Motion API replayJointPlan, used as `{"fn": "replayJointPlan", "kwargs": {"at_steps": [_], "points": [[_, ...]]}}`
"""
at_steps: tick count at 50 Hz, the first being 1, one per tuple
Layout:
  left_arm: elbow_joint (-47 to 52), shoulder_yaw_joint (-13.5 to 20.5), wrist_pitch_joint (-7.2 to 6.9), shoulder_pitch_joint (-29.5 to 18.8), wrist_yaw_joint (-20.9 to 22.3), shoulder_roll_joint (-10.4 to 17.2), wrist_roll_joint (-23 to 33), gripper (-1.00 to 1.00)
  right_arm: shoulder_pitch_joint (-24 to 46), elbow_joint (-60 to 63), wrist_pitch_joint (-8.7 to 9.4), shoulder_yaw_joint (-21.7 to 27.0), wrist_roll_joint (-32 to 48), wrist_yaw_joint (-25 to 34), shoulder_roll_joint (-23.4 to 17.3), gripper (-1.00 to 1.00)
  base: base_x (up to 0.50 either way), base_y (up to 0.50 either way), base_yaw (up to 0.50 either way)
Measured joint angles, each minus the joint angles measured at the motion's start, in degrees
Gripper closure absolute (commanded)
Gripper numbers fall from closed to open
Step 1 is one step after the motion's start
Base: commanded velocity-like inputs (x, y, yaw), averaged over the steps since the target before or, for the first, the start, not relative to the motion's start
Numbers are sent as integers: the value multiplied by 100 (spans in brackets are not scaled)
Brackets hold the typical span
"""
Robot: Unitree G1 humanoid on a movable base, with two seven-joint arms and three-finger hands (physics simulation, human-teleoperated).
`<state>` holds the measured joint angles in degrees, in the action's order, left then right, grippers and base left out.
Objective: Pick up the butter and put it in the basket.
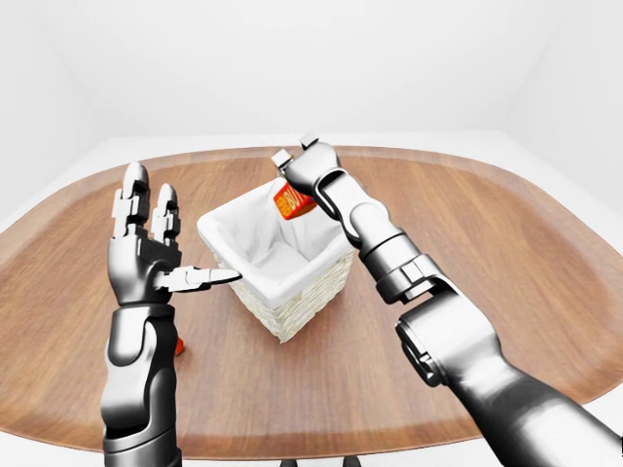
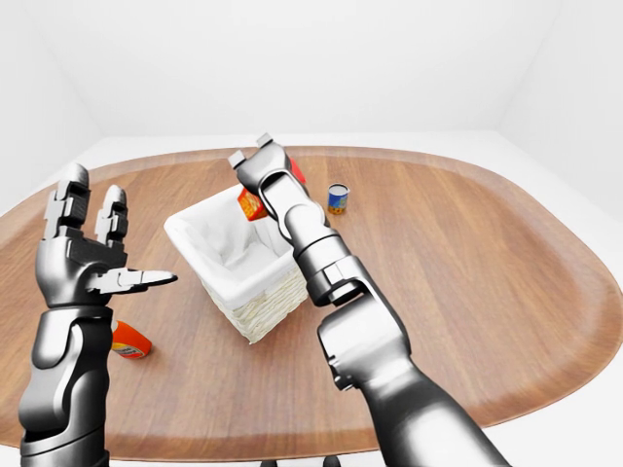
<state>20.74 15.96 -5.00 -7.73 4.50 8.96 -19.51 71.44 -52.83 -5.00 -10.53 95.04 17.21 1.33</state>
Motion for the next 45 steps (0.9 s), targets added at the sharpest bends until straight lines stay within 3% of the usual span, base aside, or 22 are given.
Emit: {"fn": "replayJointPlan", "kwargs": {"at_steps": [45], "points": [[166, 249, 0, 186, 26, 40, -259, -100, 302, -1449, 0, -149, 304, -599, 632, 100, 0, 0, 0]]}}
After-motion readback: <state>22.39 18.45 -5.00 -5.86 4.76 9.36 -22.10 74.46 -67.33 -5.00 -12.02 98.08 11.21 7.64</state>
